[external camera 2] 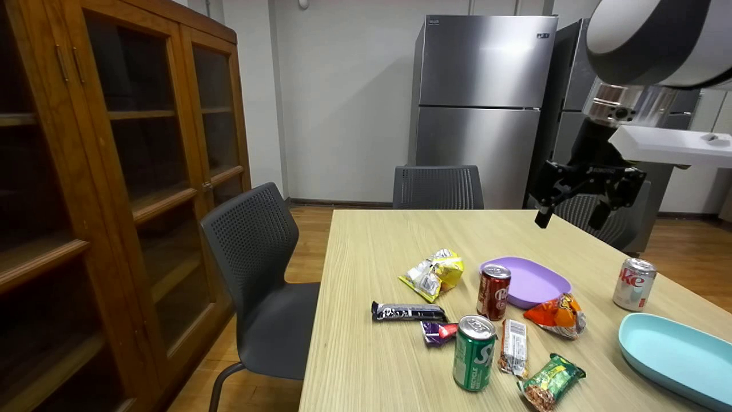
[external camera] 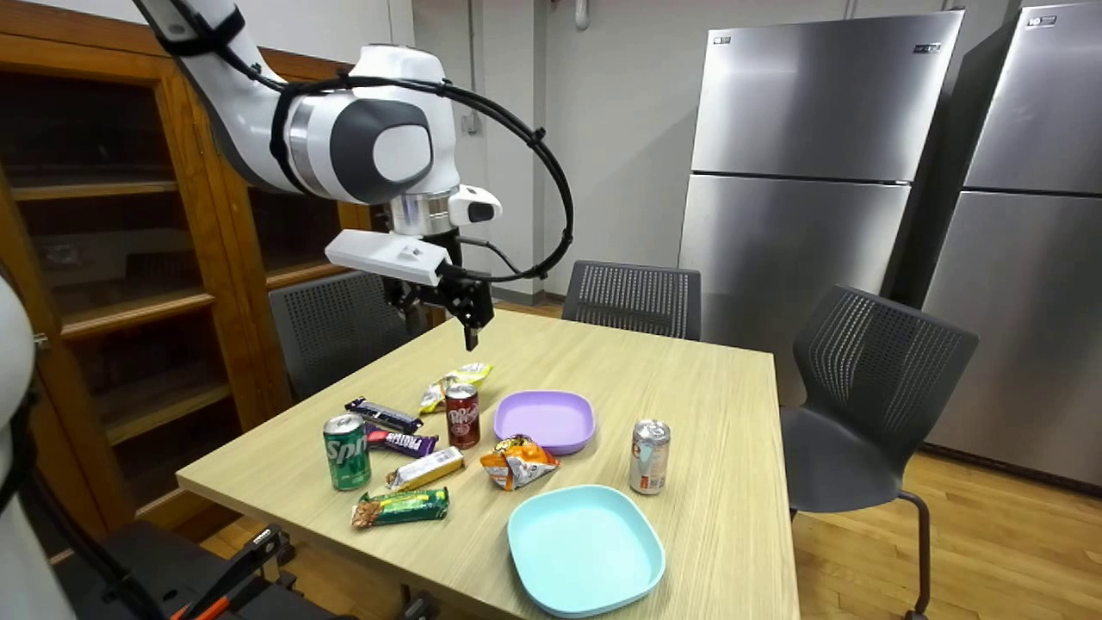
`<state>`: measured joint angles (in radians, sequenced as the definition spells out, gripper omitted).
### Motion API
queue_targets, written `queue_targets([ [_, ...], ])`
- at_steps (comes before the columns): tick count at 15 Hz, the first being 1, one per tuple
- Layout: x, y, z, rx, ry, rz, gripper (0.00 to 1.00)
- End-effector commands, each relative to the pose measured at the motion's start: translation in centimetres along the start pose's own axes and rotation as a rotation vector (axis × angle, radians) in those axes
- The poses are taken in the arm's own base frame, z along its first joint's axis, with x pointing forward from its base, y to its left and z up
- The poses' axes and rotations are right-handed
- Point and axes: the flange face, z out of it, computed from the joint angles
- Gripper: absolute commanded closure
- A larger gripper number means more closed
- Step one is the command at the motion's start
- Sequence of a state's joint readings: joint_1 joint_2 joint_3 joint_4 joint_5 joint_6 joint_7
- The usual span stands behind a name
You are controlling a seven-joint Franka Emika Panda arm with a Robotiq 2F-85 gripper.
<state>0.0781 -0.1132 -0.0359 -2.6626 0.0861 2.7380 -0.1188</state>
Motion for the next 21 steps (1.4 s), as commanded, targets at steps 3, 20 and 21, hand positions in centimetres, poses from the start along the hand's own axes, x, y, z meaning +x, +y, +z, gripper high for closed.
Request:
queue_targets([
  [3,3.5,-1.1,3.8,0.013,-0.092,-0.001,0.0],
  [20,8.3,-4.5,13.5,-0.058,-0.297,-0.016,0.0],
  [21,8.4,-4.6,13.9,-0.062,-0.304,-0.011,0.0],
])
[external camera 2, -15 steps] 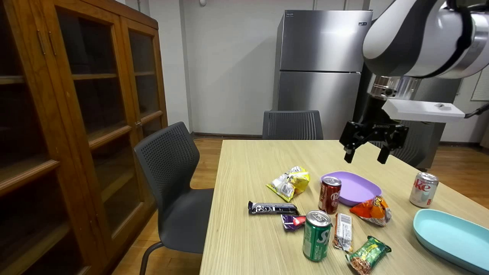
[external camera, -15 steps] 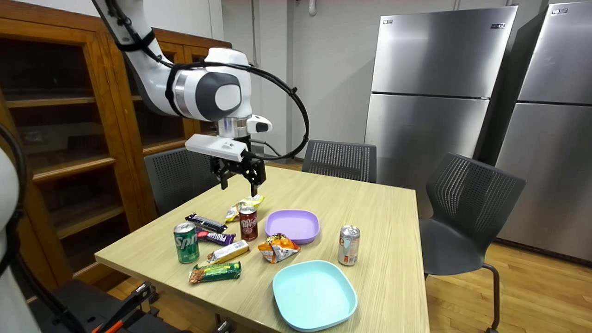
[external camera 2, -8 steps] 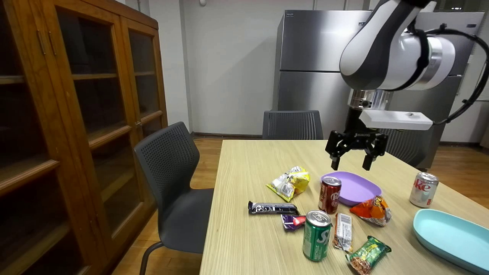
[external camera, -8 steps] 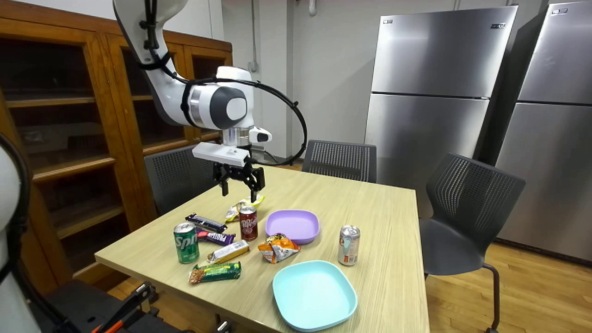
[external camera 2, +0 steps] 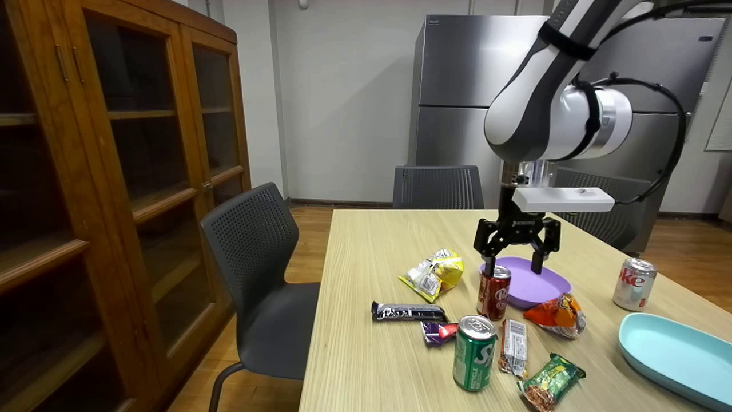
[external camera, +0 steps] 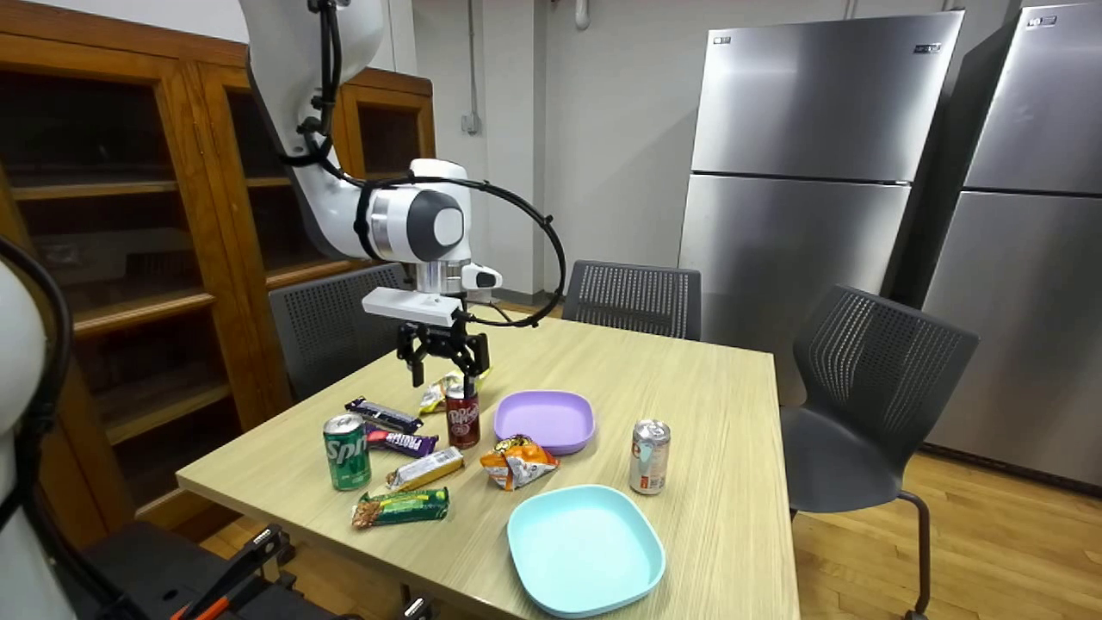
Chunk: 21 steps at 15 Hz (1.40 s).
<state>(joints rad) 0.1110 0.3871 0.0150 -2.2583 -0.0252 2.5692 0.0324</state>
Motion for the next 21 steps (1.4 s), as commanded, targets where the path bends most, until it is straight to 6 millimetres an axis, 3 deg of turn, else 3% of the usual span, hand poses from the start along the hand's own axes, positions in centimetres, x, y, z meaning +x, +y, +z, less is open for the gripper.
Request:
queue_targets([
  [1,1.7,-0.6,0.8,-0.024,-0.043,0.025,0.0],
  [21,6.9,-0.5,4.9,-0.057,-0.075,0.117,0.0],
])
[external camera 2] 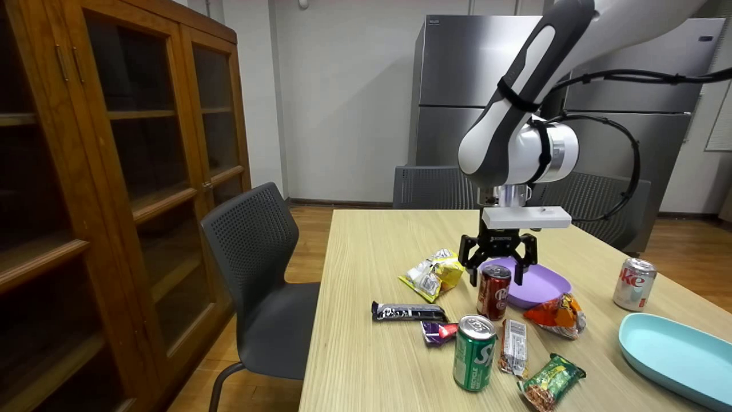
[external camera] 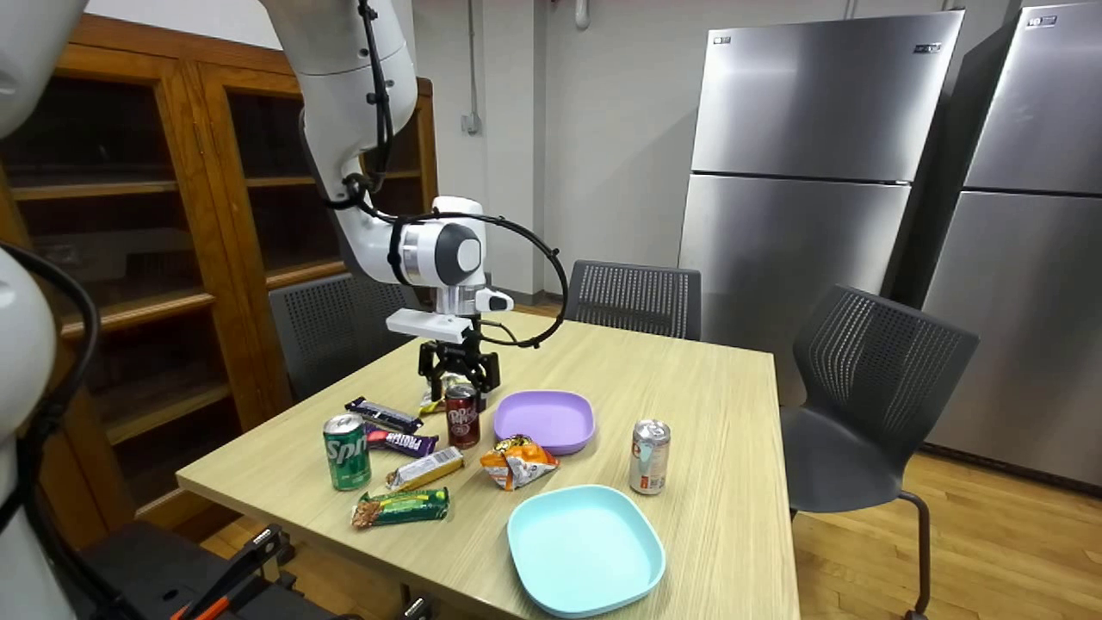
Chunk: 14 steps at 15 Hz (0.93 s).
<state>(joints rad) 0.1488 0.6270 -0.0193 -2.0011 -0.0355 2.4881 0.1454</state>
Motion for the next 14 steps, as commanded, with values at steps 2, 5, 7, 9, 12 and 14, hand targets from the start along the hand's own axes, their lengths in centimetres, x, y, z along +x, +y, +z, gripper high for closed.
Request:
queue_targets([
  [2,1.1,-0.5,-0.2,-0.028,-0.013,0.019,0.25],
  [5,0.9,-0.7,-0.7,-0.034,-0.027,0.02,0.42],
  [7,0.8,-0.8,-1.0,-0.04,-0.032,0.023,0.58],
  [9,0.5,-1.0,-1.7,-0.04,-0.029,0.024,0.62],
  [12,0.3,-1.2,-3.1,-0.035,-0.012,0.033,0.62],
  [14,0.4,-1.3,-4.0,-0.03,-0.002,0.043,0.62],
])
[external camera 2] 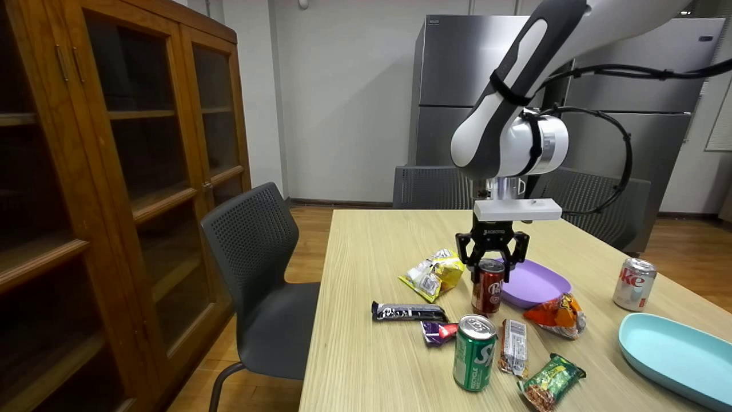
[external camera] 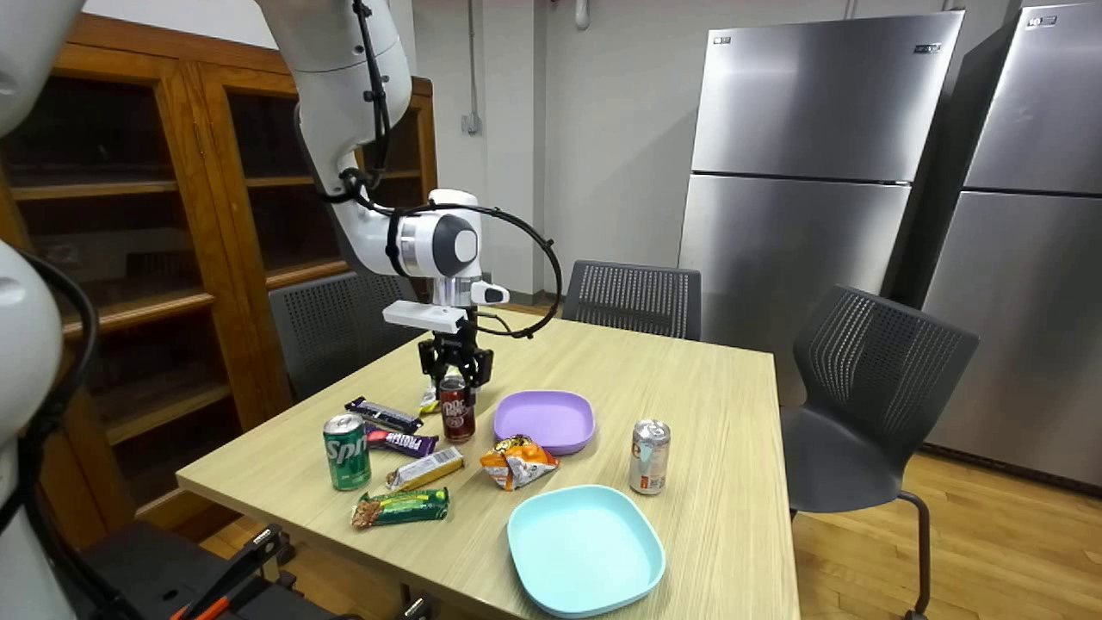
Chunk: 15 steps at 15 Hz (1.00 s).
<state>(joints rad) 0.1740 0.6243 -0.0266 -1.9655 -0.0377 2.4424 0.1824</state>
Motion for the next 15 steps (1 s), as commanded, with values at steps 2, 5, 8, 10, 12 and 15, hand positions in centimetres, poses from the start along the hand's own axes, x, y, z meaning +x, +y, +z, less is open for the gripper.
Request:
queue_targets([
  [2,-0.2,0.1,-3.7,-0.015,0.014,0.044,0.62],
  [5,0.3,0.8,-5.0,-0.012,0.03,0.079,0.62],
  [8,1.3,2.0,-5.8,-0.009,0.042,0.124,0.62],
  [10,2.2,2.7,-6.2,-0.006,0.047,0.149,0.62],
  [12,3.1,3.4,-6.6,-0.004,0.051,0.176,0.62],
  [15,4.5,4.4,-7.2,-0.004,0.051,0.217,0.62],
])
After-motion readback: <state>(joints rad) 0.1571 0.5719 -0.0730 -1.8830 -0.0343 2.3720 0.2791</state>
